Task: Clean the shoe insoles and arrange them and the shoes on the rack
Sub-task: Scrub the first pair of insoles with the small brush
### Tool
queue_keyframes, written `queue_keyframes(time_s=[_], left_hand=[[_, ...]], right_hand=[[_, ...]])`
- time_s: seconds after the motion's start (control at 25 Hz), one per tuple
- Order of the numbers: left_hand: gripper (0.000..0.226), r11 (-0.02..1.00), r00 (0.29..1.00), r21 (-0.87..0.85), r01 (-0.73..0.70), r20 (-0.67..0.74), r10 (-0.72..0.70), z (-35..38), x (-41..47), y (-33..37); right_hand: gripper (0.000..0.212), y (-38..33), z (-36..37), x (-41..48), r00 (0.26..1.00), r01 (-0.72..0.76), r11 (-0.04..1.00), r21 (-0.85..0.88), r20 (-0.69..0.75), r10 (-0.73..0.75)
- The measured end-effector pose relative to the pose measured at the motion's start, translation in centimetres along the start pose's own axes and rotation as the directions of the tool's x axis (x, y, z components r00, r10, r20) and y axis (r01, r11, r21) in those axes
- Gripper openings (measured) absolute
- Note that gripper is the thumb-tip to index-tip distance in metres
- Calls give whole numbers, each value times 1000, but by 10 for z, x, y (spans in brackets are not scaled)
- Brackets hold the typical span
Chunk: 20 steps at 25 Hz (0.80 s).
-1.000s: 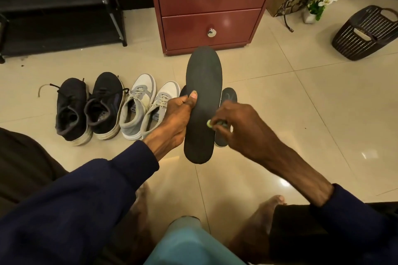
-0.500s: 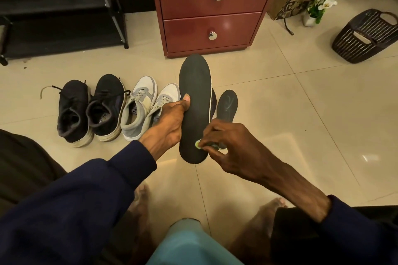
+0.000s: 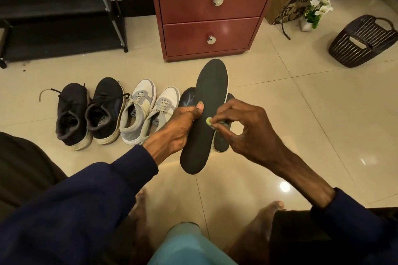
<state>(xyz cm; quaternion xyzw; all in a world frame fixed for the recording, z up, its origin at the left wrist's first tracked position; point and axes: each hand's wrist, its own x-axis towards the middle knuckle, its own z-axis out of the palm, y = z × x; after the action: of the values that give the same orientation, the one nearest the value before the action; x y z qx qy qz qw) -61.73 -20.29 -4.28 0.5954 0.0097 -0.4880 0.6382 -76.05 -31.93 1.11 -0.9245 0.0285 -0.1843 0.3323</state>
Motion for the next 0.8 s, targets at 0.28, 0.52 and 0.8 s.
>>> queue_keyframes(time_s=[0.28,0.52,0.8], left_hand=[[44,978,975,202,-45,224,-1,3,-13,-12],[34,946,948,308,-100,318,-3,5,-20,-8],[33,992,997,106,-74,32,71,0,1,-8]], right_hand=[[14,38,-47,17,937,-161,980,-116,-329,115],[10,52,-58,17,875,-268,963,-15,-422,237],[14,8,2,-1,997,-68,993,-93,-50,63]])
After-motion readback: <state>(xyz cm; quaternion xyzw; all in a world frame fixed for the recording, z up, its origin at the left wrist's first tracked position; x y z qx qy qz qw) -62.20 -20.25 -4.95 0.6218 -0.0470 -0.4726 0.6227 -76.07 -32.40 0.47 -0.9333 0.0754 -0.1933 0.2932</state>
